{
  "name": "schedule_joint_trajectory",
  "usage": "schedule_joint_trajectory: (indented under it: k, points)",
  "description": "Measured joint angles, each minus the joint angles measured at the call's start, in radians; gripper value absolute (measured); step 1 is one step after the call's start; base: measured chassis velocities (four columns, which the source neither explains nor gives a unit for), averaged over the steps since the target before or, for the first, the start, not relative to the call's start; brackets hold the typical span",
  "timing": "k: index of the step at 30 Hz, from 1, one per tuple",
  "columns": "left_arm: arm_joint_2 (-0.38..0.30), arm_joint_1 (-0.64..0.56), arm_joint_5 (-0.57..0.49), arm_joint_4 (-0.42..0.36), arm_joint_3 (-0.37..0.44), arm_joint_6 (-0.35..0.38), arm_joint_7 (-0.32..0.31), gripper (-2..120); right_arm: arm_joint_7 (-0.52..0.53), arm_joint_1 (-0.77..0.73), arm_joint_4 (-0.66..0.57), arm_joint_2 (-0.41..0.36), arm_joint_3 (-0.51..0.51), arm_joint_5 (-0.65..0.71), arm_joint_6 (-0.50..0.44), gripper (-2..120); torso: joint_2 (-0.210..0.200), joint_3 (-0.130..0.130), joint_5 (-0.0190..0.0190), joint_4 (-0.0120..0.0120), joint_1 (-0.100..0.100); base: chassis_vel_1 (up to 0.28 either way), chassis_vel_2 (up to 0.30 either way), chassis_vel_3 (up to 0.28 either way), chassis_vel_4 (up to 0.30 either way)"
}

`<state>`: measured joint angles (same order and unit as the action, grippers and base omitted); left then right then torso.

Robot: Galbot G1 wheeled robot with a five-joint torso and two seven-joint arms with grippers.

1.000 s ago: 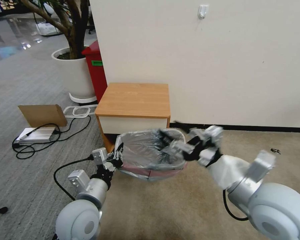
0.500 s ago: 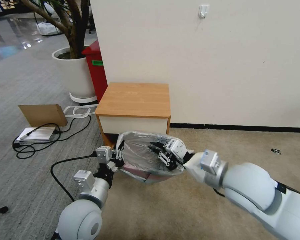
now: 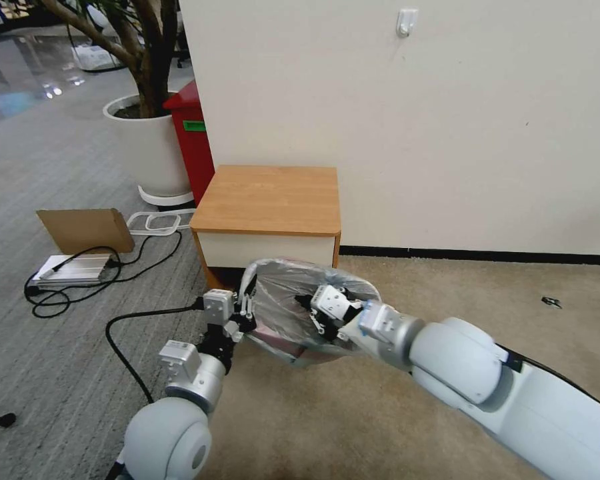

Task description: Pick up the garbage bag from the table and place it over the trash can.

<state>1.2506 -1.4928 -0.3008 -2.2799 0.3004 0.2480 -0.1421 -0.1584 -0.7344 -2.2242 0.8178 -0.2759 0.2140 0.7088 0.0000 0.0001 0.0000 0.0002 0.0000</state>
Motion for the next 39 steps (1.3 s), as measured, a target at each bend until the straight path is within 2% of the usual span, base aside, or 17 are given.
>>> schedule_joint_trajectory:
  k: [3, 12, 27, 39]
  points:
    - [0.007, -0.002, 0.018, -0.003, -0.014, -0.002, 0.008, 7, 0.002, 0.031, 0.024, 0.005, -0.051, -0.029, 0.002, 0, 0.000, 0.000, 0.0000, -0.0002, 0.000, 0.000, 0.000, 0.000, 0.000]
    - [0.021, -0.004, 0.043, -0.008, -0.035, -0.006, 0.022, 7, 0.005, 0.049, 0.096, 0.002, -0.071, -0.072, 0.001, 0, 0.000, 0.000, 0.0001, -0.0002, 0.000, 0.000, 0.000, 0.000, 0.000]
    - [0.024, -0.005, 0.078, -0.023, -0.043, -0.020, 0.053, 7, 0.048, 0.089, 0.191, 0.013, -0.154, -0.071, 0.000, 0, 0.000, 0.000, 0.0000, -0.0002, 0.000, 0.000, 0.000, 0.000, 0.000]
    - [0.030, -0.008, 0.138, -0.031, -0.050, -0.042, 0.089, 7, 0.119, 0.091, 0.231, 0.022, -0.175, -0.038, -0.001, 0, 0.000, 0.000, 0.0001, -0.0002, 0.000, 0.000, 0.000, 0.000, 0.000]
